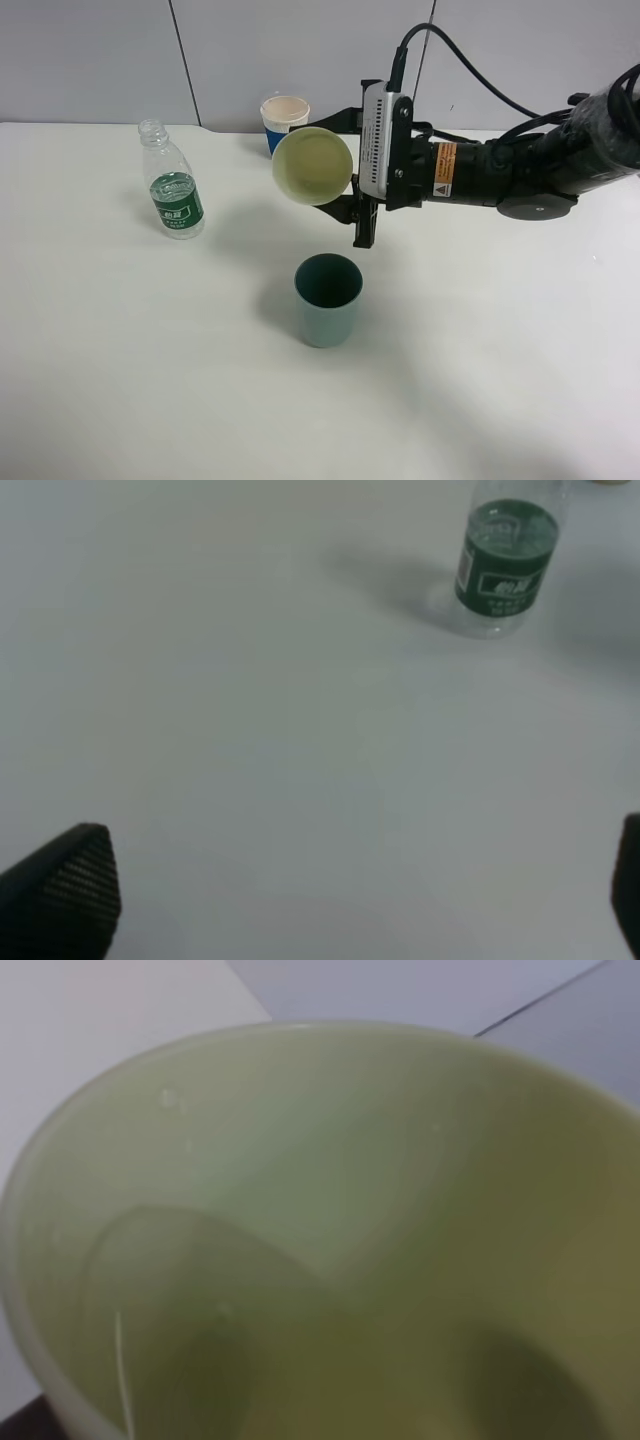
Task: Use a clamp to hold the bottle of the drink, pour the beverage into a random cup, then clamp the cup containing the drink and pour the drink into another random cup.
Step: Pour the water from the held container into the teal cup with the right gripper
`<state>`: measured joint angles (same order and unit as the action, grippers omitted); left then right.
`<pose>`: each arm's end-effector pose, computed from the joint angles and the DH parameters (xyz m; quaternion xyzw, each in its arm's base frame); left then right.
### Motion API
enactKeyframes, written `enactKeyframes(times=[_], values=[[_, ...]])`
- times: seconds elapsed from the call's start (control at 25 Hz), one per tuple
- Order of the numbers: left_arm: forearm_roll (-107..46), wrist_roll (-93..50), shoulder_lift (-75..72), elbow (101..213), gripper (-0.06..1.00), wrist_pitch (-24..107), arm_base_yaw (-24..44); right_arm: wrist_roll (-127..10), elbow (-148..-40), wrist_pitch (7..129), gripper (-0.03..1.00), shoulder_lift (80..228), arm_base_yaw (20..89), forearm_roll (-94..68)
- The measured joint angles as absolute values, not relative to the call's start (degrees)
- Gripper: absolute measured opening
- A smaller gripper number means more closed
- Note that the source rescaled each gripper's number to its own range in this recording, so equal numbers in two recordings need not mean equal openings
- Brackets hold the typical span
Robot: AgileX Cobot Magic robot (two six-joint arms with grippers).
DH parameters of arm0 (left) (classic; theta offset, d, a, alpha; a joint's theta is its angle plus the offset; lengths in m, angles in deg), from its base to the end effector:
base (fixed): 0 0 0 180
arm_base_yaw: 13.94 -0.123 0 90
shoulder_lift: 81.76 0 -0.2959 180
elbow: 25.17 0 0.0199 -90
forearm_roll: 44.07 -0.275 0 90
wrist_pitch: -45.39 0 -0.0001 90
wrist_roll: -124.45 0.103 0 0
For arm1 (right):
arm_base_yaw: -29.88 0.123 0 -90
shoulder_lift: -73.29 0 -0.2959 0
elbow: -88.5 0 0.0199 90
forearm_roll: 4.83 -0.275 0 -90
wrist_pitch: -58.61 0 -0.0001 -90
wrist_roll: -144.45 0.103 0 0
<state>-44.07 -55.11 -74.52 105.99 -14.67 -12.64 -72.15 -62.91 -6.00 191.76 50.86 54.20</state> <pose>0.0160 -0.0004 0.2848 0.0129 0.8486 -0.0040 0.5289 0.3183 0.2075 0.1520 -0.6916 0.2743 0.0442 0.6667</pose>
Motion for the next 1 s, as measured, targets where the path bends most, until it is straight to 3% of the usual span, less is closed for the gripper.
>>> enactKeyframes(times=[1.0], values=[[-44.07,-55.11,-74.52,105.99,1.0,-14.67,-12.64,-85.88,-62.91,-6.27,0.0,191.76,50.86,59.79]])
